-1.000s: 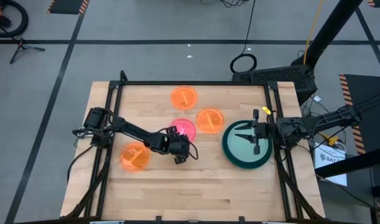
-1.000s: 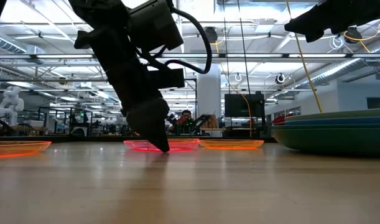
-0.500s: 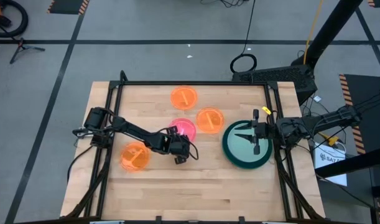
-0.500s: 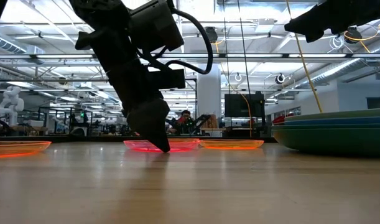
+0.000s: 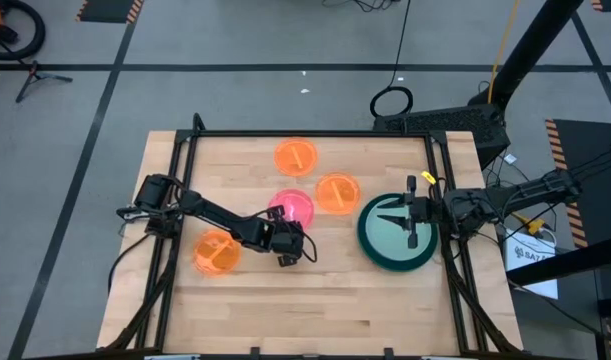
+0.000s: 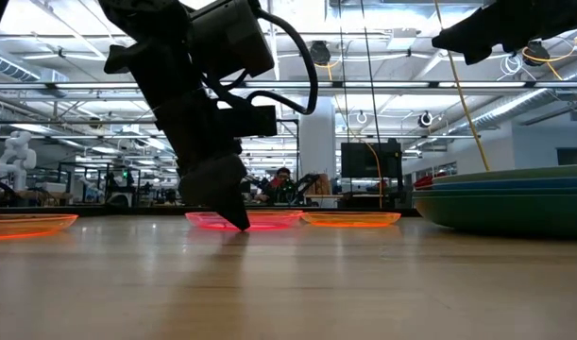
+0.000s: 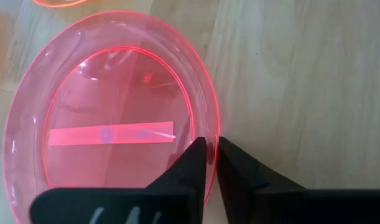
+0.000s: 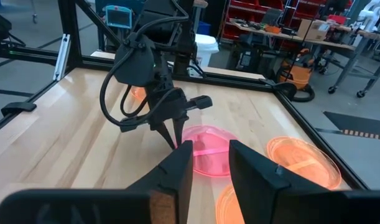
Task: Stack plastic plates
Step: Stack the pink plate on top of the light green plate
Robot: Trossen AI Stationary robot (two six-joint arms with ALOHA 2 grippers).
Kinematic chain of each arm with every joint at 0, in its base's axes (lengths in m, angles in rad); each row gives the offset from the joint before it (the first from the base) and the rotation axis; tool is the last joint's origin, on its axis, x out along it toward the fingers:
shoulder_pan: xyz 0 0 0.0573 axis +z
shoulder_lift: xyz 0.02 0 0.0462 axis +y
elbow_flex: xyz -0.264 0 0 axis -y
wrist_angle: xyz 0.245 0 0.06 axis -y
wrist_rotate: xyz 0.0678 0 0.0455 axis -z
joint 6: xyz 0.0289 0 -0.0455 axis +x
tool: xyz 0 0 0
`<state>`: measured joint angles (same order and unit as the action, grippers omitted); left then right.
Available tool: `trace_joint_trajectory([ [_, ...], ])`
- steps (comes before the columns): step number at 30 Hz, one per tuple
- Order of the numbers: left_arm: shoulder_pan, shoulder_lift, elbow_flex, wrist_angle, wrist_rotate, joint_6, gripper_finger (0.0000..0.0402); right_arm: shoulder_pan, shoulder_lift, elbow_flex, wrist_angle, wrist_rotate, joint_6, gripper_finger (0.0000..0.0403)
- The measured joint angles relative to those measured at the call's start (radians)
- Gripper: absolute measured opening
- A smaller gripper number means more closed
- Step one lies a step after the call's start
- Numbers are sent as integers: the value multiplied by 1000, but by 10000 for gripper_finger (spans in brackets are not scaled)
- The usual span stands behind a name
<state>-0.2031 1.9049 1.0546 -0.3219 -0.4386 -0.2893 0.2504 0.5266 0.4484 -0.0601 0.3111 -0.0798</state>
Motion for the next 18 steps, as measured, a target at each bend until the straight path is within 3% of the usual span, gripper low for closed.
trace_joint_trajectory([
  [5,0,-2,0,0,-4,0,7,0,0,0,-2,1,0,99],
  [18,-33,-103,0,-19,-7,6,8,0,0,0,-4,1,8,99],
])
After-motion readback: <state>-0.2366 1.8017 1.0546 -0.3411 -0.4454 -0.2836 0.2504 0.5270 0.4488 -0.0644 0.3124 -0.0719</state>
